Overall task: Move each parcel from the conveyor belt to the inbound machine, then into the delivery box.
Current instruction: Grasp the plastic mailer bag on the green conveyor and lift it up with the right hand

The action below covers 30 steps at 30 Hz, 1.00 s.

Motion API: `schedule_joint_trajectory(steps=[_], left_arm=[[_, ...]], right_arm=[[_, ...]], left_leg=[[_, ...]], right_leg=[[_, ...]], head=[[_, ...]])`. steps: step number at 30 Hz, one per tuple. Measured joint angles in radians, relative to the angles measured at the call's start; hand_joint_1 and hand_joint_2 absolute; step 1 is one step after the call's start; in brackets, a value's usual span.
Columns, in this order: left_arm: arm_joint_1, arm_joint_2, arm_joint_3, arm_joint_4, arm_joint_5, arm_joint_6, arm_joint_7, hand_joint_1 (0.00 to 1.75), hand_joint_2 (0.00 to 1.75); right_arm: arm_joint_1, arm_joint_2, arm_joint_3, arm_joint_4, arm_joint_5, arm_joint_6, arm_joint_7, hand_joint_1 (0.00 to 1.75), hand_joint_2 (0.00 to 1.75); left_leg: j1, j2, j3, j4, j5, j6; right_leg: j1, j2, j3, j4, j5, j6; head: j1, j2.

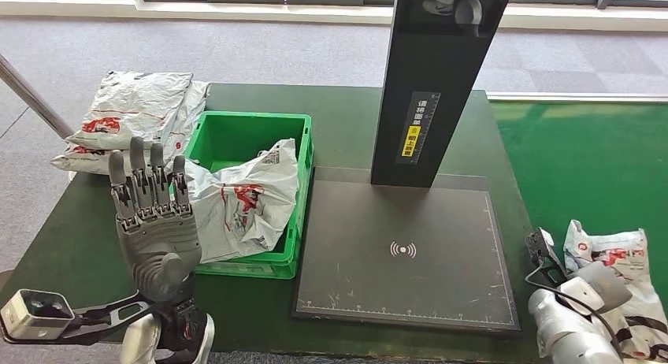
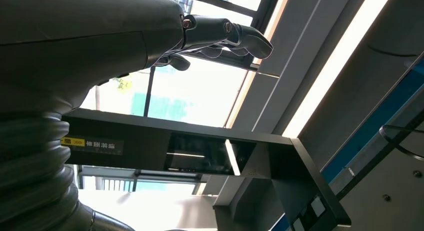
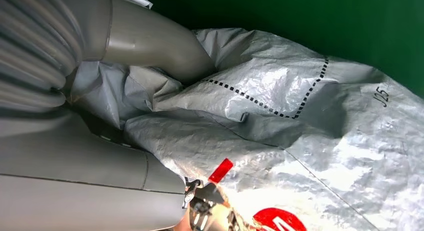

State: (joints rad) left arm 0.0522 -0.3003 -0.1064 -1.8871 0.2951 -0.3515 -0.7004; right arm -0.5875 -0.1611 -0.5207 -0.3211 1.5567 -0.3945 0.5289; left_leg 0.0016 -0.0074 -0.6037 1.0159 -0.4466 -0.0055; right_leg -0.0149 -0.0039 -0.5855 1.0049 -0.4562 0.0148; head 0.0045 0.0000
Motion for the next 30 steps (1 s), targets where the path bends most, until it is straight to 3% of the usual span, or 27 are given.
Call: schedule_joint_trajectory(steps=[3, 5, 8, 12, 14, 21, 30], left_arm=[[0.006, 0.0, 0.0, -0.009, -0.003, 0.02, 0.0, 0.0, 1.75], [0.011, 0.0, 0.0, -0.017, -0.003, 0.033, 0.0, 0.0, 1.75], [0.015, 0.0, 0.0, -0.025, -0.002, 0.047, 0.0, 0.0, 1.75], [0.015, 0.0, 0.0, -0.028, 0.003, 0.053, 0.0, 0.0, 1.75], [0.015, 0.0, 0.0, -0.029, 0.004, 0.054, 0.0, 0.0, 1.75], [0.016, 0.0, 0.0, -0.033, 0.015, 0.05, 0.0, 0.0, 1.75], [0.016, 0.0, 0.0, -0.033, 0.016, 0.049, 0.0, 0.0, 1.75]], right_arm=[[0.003, 0.011, 0.0, -0.037, -0.001, -0.168, -0.087, 1.75, 1.75], [0.021, 0.036, 0.0, -0.127, -0.003, -0.258, -0.212, 1.75, 1.75], [0.076, 0.119, 0.001, -0.396, -0.037, -0.304, -0.482, 1.75, 1.75], [0.129, 0.286, -0.001, -0.76, -0.214, -0.309, -0.927, 1.75, 1.75], [0.149, 0.353, -0.001, -0.88, -0.298, -0.309, -1.054, 1.75, 1.75], [0.199, 0.457, -0.001, -1.056, -0.464, -0.308, -1.166, 1.75, 1.75], [0.228, 0.497, 0.003, -1.086, -0.526, -0.306, -1.198, 1.75, 1.75]], left_leg=[[0.0, 0.0, 0.0, 0.0, 0.0, 0.0], [0.0, 0.0, 0.0, 0.0, 0.0, 0.0], [0.001, 0.0, 0.0, 0.0, 0.0, 0.0], [0.003, 0.0, 0.0, -0.001, 0.001, -0.002], [0.003, -0.001, 0.0, -0.001, 0.0, -0.002], [0.003, -0.002, 0.0, 0.0, 0.0, -0.002], [0.002, -0.001, 0.0, 0.0, 0.0, -0.002]], right_leg=[[0.0, 0.0, 0.0, 0.0, 0.0, 0.0], [0.0, 0.0, 0.0, 0.0, 0.0, 0.0], [0.001, 0.0, 0.0, 0.0, 0.0, 0.0], [0.003, 0.0, -0.001, 0.001, -0.001, -0.002], [0.004, -0.002, -0.001, 0.001, -0.002, -0.003], [0.003, -0.002, 0.0, 0.0, -0.002, -0.003], [0.002, -0.002, 0.0, 0.0, -0.002, -0.003]], head=[[0.0, 0.0], [0.0, 0.0], [0.0, 0.0], [0.0, 0.0], [0.0, 0.0], [0.0, 0.0], [0.0, 0.0]])
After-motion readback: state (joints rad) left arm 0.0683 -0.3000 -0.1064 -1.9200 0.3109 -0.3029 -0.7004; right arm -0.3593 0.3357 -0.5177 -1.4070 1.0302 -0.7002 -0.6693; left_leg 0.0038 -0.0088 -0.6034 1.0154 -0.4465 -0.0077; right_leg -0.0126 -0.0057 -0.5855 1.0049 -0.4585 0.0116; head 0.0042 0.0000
